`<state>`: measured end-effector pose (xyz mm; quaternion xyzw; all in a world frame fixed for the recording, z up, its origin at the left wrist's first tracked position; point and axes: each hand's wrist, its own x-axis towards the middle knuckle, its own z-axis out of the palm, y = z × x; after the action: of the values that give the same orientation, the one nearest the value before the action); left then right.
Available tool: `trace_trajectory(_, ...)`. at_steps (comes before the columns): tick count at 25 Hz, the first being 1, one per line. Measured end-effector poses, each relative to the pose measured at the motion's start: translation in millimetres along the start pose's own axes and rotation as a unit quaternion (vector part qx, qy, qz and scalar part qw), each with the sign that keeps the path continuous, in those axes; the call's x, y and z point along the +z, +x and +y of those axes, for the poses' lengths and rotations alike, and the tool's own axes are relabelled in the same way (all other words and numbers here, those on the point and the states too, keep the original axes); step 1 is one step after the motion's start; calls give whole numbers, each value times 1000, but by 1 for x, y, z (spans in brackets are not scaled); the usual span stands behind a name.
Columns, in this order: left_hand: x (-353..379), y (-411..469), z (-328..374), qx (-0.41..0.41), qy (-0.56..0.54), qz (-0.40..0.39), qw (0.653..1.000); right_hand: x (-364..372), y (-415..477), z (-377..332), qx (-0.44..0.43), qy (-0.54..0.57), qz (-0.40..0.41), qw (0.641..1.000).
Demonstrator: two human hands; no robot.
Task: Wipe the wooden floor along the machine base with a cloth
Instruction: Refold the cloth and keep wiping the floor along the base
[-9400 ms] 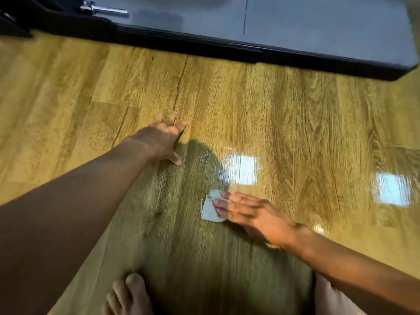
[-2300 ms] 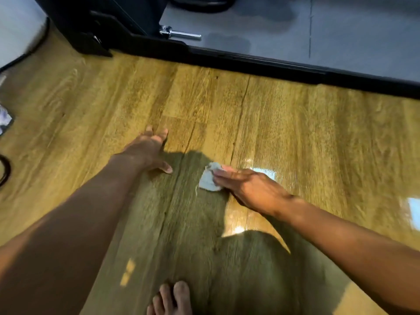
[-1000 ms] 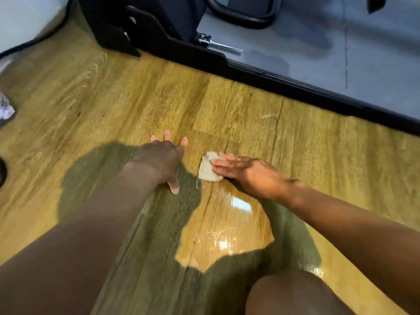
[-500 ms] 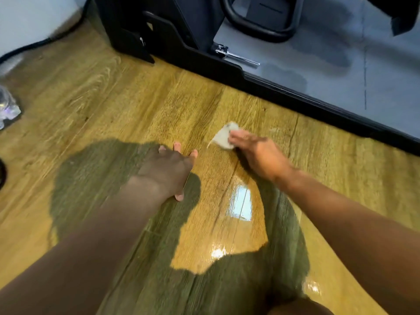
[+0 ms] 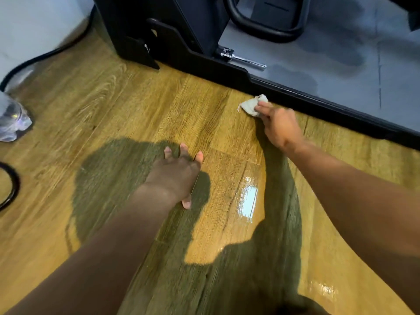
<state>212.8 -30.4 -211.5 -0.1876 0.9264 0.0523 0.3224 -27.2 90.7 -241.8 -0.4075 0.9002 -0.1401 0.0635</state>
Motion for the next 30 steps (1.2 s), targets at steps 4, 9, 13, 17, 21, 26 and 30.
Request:
trace_trajectory(4,-1,-4,-2,2,-8,0,1000,15,-38,-39,-16,-33,-39,999)
trace_trajectory(9,4,-5,-4,-14,-28,8,999,16,-91,-47,-183,0,-113,977)
trace_trajectory(13,2,-8,-7,-8,-10,17,1000,10,-69,-58,-20,12,-79,997)
trace_trajectory(17,2,-7,-8,-4,-11,15,1000,19,-182,-91,-199,11,-194,961)
trace_trajectory(21,-1,-4,-19,12,-25,0,1000,-6,-202,-85,-309,-4,-257,916)
trace_trajectory(26,3,-9,-37,-41,-41,13,998,6,-191,-123,-107,4,-159,981)
trace_trajectory(30,5,-6,-47,-63,-73,3,995,16,-224,-140,-318,-19,-243,916)
